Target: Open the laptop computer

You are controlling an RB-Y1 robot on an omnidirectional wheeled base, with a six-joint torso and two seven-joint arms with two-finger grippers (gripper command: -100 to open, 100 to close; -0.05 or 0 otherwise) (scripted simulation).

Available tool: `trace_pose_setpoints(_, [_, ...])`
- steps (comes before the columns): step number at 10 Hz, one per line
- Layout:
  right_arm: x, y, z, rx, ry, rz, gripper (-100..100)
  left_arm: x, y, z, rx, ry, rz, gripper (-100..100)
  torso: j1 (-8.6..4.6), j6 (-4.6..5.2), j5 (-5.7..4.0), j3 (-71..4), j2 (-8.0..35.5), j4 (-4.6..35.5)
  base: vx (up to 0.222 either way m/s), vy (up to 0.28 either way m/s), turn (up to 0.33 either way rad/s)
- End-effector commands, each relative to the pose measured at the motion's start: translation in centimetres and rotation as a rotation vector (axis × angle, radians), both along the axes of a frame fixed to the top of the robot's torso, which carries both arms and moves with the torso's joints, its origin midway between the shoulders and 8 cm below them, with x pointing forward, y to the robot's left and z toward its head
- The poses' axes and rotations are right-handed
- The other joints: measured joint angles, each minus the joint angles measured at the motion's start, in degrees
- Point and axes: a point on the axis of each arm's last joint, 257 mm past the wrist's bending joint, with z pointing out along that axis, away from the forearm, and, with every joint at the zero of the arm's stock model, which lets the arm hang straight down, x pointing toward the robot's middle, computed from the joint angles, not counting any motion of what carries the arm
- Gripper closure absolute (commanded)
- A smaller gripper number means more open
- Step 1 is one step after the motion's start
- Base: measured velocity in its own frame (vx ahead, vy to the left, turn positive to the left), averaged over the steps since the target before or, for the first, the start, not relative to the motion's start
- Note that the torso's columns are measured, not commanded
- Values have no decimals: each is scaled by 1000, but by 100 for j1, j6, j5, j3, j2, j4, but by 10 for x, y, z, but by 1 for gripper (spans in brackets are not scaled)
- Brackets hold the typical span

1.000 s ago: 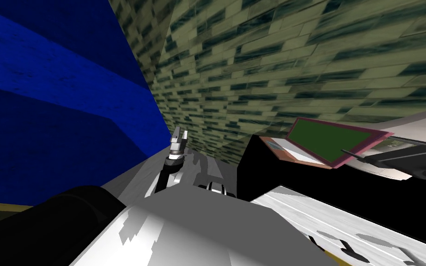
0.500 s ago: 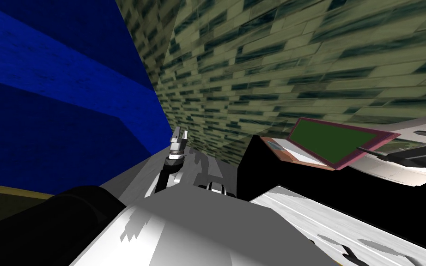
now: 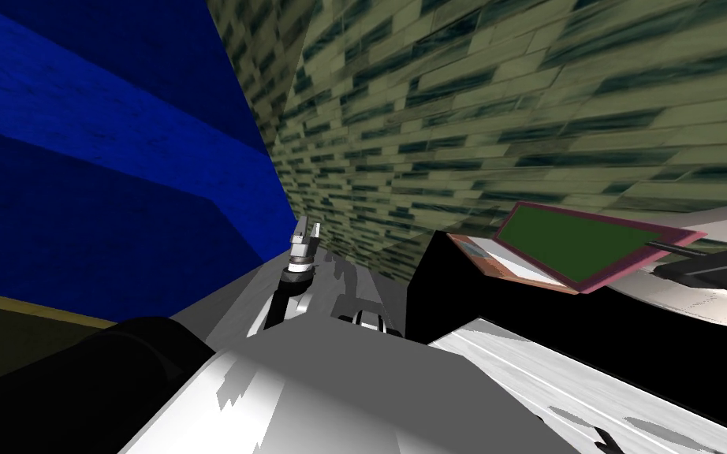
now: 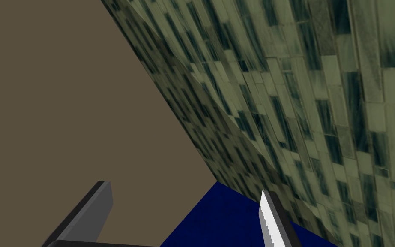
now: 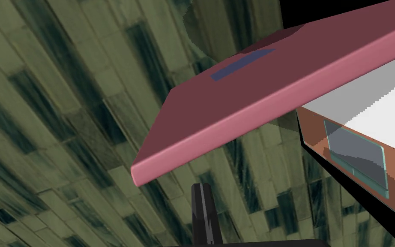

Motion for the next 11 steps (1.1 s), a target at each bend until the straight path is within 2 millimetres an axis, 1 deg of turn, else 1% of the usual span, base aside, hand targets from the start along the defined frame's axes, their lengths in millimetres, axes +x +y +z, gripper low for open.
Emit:
trace_pose_setpoints(1, [-2, 0, -6, -103, 14, -24, 100, 0, 0, 0, 0, 0, 0, 0, -5, 3, 0, 0, -1, 1, -49, 58, 73])
trace_pose_setpoints(6, [-5, 2, -16, -283, 39, -63, 100, 0, 0, 0, 0, 0, 0, 0, -17, 3, -5, -6, -9, -2, -41, 40, 80])
trace_pose_setpoints(7, [-4, 2, -15, -257, 37, -57, 100, 0, 0, 0, 0, 0, 0, 0, -11, 3, -3, -3, -5, -1, -20, 23, 10])
trace_pose_setpoints(8, [-5, -6, -14, -226, 35, -66, -100, 0, 0, 0, 0, 0, 0, 0, -17, 4, -3, -6, -10, -1, -39, -29, 104])
trace_pose_setpoints(11, [-7, -17, -11, -162, 29, -77, -100, 0, 0, 0, 0, 0, 0, 0, -30, 5, -9, 0, -1, 1, -64, -68, 100])
